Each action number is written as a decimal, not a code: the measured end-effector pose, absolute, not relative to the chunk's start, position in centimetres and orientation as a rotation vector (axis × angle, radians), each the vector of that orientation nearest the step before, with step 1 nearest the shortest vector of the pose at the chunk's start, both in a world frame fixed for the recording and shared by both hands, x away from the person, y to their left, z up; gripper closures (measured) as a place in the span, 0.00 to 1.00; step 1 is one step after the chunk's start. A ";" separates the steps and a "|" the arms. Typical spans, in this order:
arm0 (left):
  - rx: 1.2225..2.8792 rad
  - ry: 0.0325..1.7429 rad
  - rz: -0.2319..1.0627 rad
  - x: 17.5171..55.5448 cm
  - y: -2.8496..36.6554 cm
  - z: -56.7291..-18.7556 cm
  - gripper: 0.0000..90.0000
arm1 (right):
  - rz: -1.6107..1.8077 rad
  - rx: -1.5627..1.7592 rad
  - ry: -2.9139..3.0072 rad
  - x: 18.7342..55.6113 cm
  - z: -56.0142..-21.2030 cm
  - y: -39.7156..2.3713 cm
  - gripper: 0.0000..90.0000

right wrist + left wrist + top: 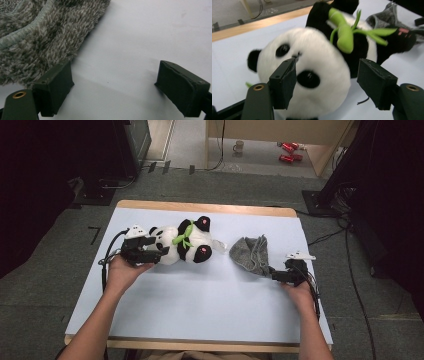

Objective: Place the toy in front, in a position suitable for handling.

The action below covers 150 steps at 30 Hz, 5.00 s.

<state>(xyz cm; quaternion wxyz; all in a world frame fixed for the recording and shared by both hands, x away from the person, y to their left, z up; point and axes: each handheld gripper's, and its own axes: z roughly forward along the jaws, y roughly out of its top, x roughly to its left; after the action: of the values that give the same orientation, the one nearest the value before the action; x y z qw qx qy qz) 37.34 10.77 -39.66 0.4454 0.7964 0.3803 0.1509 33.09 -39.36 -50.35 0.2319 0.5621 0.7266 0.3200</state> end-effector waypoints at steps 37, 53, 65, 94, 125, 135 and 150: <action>2.104 0.969 0.267 43.0 3.4 -40.7 0.74 | 0.861 1.578 1.993 33.1 -49.9 -39.5 0.25; 2.066 0.994 0.261 39.5 5.7 -37.0 0.87 | 0.940 1.611 1.921 33.0 -47.4 -39.2 0.31; 2.080 0.942 0.185 33.4 4.3 -37.2 0.87 | 1.026 1.585 1.908 33.1 -45.8 -37.3 0.33; 2.008 0.887 0.073 33.6 2.8 -40.2 0.68 | 0.882 1.593 2.004 37.3 -47.4 -30.8 0.21; 1.900 0.851 0.286 33.6 12.7 -38.1 0.40 | 0.916 1.653 2.052 36.8 -48.7 -31.2 0.84; 1.921 0.840 0.297 33.7 15.0 -39.8 0.39 | 0.988 1.744 2.037 36.6 -47.0 -32.9 0.87; 1.935 0.817 0.218 33.0 15.7 -42.1 0.39 | 1.130 1.718 2.006 35.6 -44.1 -33.0 0.86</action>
<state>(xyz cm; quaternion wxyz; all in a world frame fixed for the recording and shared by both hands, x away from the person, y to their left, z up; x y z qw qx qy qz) 32.99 15.73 -42.13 0.4923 0.7976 0.3367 0.0899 35.58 -32.98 -44.07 0.1340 0.5926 0.6921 0.3896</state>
